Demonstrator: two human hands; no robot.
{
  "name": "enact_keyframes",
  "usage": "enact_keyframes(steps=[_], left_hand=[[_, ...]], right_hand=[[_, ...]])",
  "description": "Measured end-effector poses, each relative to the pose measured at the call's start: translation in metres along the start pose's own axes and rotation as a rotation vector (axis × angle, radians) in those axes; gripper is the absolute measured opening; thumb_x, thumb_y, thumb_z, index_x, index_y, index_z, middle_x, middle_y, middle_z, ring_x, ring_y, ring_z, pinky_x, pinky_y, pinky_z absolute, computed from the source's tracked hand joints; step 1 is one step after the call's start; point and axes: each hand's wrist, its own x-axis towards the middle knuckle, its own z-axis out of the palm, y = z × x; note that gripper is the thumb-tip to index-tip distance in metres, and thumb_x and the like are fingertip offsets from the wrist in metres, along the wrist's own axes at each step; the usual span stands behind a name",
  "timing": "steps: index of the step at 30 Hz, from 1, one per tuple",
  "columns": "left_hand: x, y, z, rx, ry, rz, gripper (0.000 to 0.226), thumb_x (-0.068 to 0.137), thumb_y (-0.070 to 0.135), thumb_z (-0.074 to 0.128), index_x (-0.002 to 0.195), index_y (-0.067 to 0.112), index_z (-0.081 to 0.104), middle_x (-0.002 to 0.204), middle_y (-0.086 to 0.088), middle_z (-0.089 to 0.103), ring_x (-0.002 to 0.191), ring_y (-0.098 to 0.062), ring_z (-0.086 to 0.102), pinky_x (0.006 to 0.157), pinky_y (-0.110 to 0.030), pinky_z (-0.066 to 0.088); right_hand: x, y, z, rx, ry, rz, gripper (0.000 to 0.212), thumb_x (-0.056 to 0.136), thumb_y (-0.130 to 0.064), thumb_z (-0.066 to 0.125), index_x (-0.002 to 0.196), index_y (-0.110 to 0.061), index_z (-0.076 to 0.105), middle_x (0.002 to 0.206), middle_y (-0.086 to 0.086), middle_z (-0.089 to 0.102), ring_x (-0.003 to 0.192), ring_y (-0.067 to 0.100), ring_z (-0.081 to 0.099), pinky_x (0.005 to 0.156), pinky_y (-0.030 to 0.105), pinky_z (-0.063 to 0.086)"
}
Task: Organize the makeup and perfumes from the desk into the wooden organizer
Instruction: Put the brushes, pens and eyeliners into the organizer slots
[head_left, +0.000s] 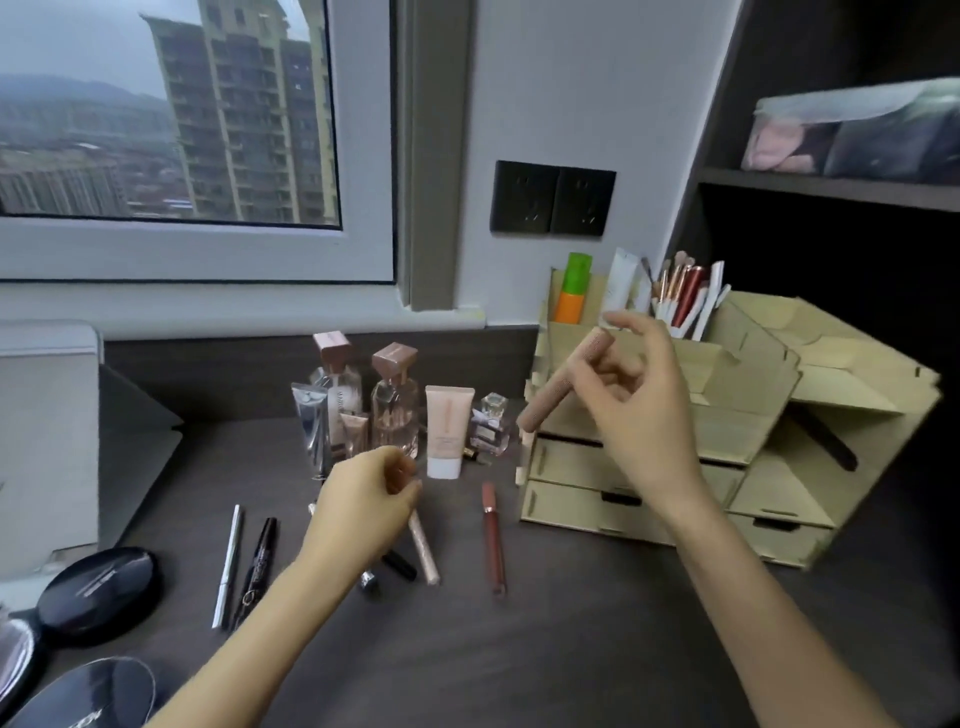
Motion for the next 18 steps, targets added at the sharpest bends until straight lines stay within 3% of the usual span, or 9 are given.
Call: enact_keyframes(steps=[3, 7, 9, 12, 18], left_hand=[[0.015, 0.01, 0.016, 0.038, -0.037, 0.012, 0.011, 0.081, 0.019, 0.061, 0.091, 0.017, 0.066, 0.077, 0.006, 0.063, 0.081, -0.019, 0.061, 0.067, -0.024, 0.04], [0.028, 0.016, 0.036, 0.212, -0.099, -0.012, 0.02, 0.083, 0.02, 0.056, 0.1, 0.013, 0.064, 0.1, -0.007, 0.069, 0.097, -0.028, 0.062, 0.074, -0.029, 0.047], [0.031, 0.018, 0.042, 0.302, -0.13, -0.027, 0.022, 0.083, 0.018, 0.054, 0.101, 0.01, 0.064, 0.105, -0.011, 0.068, 0.099, -0.031, 0.062, 0.078, -0.032, 0.049], [0.033, 0.019, 0.046, 0.365, -0.143, -0.048, 0.021, 0.084, 0.017, 0.054, 0.101, 0.008, 0.063, 0.108, -0.014, 0.067, 0.1, -0.033, 0.062, 0.077, -0.034, 0.049], [0.03, 0.017, 0.047, 0.36, -0.138, -0.071, 0.023, 0.085, 0.014, 0.049, 0.101, 0.009, 0.064, 0.108, -0.012, 0.067, 0.101, -0.031, 0.061, 0.08, -0.033, 0.05]], right_hand=[[0.038, -0.01, -0.045, -0.061, 0.177, -0.099, 0.036, 0.085, -0.013, 0.064, 0.097, -0.042, 0.046, 0.078, -0.007, 0.066, 0.068, 0.0, 0.062, 0.063, 0.017, 0.052], [0.093, 0.001, -0.081, -0.277, 0.316, -0.099, 0.028, 0.083, -0.009, 0.063, 0.105, -0.02, 0.051, 0.07, -0.011, 0.058, 0.057, -0.009, 0.055, 0.056, 0.003, 0.04], [0.115, 0.01, -0.089, -0.458, 0.308, -0.067, 0.028, 0.083, -0.014, 0.064, 0.109, -0.016, 0.052, 0.076, -0.005, 0.062, 0.063, -0.003, 0.058, 0.062, 0.009, 0.044], [0.137, 0.027, -0.093, -0.659, 0.238, -0.035, 0.031, 0.085, -0.014, 0.062, 0.113, -0.011, 0.05, 0.092, 0.007, 0.067, 0.084, 0.022, 0.064, 0.078, 0.035, 0.05], [0.145, 0.062, -0.081, -0.78, 0.065, 0.145, 0.023, 0.087, -0.013, 0.06, 0.107, -0.009, 0.05, 0.105, 0.014, 0.065, 0.097, 0.033, 0.06, 0.072, 0.028, 0.037]])
